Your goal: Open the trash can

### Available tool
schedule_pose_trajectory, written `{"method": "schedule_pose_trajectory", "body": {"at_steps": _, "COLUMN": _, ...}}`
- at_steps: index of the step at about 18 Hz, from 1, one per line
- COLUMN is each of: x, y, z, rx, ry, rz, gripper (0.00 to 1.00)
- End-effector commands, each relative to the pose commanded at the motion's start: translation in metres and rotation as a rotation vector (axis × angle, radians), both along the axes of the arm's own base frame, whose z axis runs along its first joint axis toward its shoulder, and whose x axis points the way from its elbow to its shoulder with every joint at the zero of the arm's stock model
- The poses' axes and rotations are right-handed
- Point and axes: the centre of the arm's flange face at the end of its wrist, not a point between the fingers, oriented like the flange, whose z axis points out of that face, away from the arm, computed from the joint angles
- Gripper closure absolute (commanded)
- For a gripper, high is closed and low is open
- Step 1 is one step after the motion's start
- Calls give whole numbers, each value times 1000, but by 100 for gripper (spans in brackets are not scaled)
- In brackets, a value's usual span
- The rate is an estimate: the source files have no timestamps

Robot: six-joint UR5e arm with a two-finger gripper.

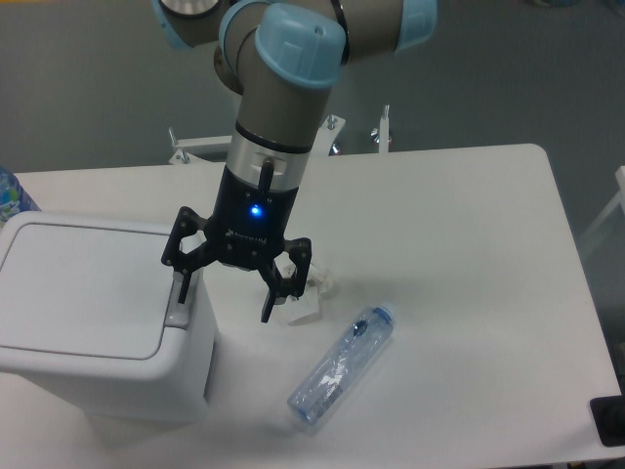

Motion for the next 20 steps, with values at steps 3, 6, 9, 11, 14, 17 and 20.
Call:
{"method": "schedule_pose_trajectory", "body": {"at_steps": 3, "x": -1, "y": 1, "z": -1, "rx": 7, "ry": 8, "rz": 1, "gripper": 0}}
{"method": "schedule_pose_trajectory", "body": {"at_steps": 6, "x": -2, "y": 2, "z": -3, "rx": 5, "ry": 8, "rz": 1, "gripper": 0}}
{"method": "schedule_pose_trajectory", "body": {"at_steps": 9, "x": -2, "y": 3, "z": -5, "rx": 1, "ry": 5, "rz": 0, "gripper": 0}}
{"method": "schedule_pose_trajectory", "body": {"at_steps": 11, "x": -2, "y": 3, "z": -6, "rx": -1, "ry": 5, "rz": 0, "gripper": 0}}
{"method": "schedule_pose_trajectory", "body": {"at_steps": 14, "x": -2, "y": 3, "z": -7, "rx": -2, "ry": 4, "rz": 0, "gripper": 0}}
{"method": "schedule_pose_trajectory", "body": {"at_steps": 17, "x": -2, "y": 3, "z": -10, "rx": -5, "ry": 1, "rz": 0, "gripper": 0}}
{"method": "schedule_pose_trajectory", "body": {"at_steps": 20, "x": -2, "y": 3, "z": -9, "rx": -4, "ry": 2, "rz": 0, "gripper": 0}}
